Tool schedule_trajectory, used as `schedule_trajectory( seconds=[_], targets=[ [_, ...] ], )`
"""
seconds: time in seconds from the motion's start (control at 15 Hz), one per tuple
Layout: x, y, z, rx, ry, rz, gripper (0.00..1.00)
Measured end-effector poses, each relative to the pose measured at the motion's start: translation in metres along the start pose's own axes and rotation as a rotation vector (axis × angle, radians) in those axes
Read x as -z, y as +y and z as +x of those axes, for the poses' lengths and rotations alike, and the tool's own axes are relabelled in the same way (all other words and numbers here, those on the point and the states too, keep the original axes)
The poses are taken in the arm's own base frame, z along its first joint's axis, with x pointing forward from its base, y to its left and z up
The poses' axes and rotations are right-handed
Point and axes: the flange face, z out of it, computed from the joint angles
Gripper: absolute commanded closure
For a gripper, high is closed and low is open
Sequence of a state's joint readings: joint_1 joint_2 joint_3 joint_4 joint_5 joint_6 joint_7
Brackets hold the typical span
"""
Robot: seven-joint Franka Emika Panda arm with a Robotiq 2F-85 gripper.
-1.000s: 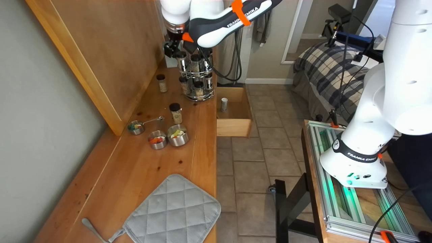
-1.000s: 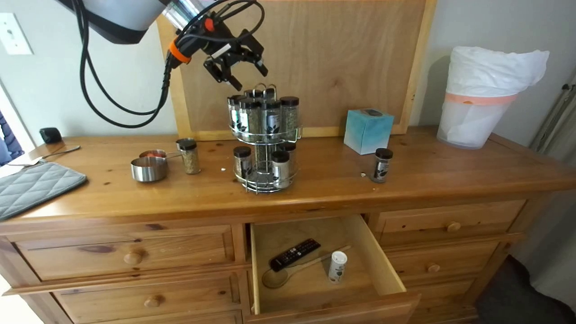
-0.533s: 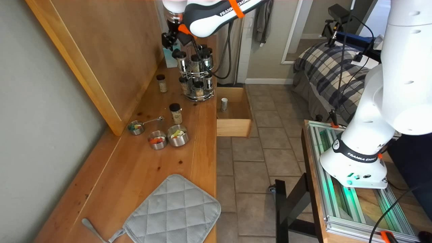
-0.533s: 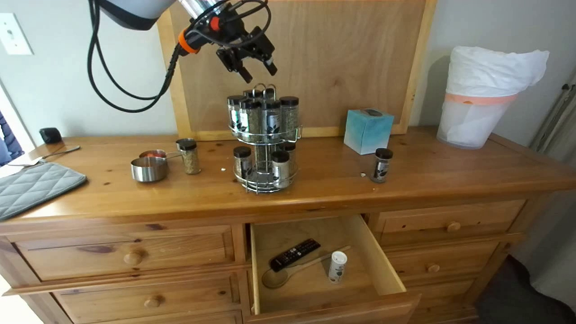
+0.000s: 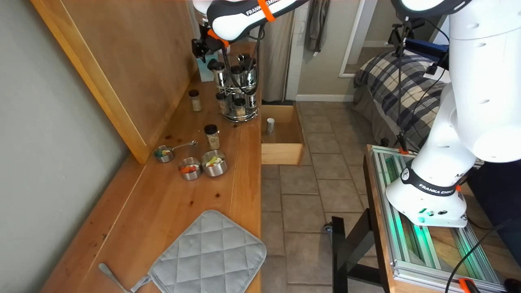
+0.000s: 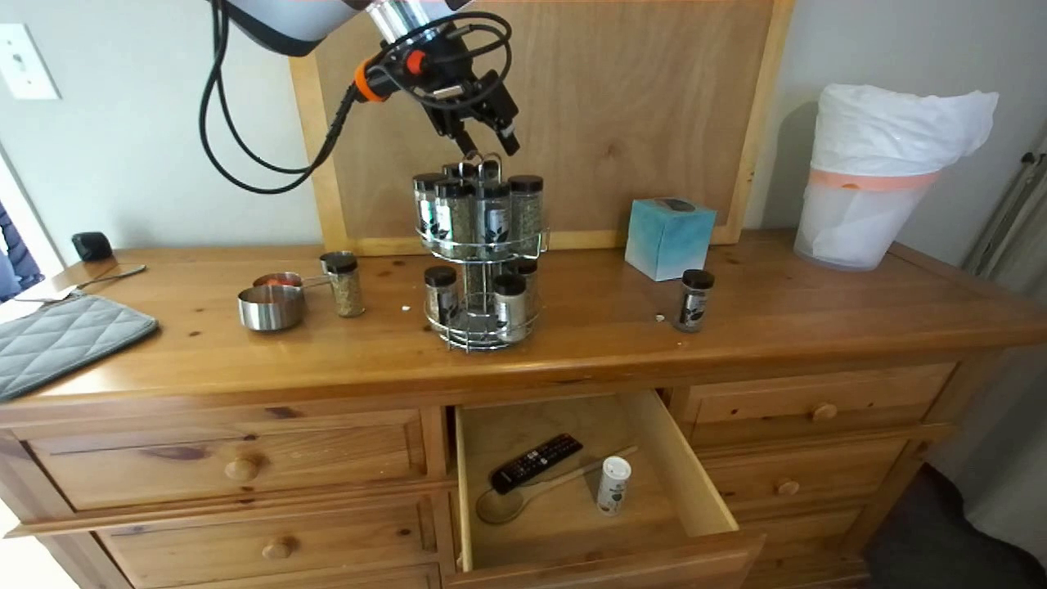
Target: Move one spice bottle from the spice rack onto the table
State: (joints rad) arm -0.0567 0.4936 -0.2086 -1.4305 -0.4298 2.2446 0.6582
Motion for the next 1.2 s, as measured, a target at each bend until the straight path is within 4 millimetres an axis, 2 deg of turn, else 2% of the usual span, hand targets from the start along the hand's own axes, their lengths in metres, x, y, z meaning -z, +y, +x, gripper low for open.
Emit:
schedule_trajectory(
  seconds=[0.33, 0.6, 1.2],
  targets=[
    [-0.015, -0.006, 0.005, -0.024, -0.119, -0.063, 0.0],
    [-0.014, -0.008, 0.01, -0.031, -0.174, -0.113, 0.0],
    [-0.01, 0.011, 0.026, -0.054, -0.203, -0.153, 0.0]
  ],
)
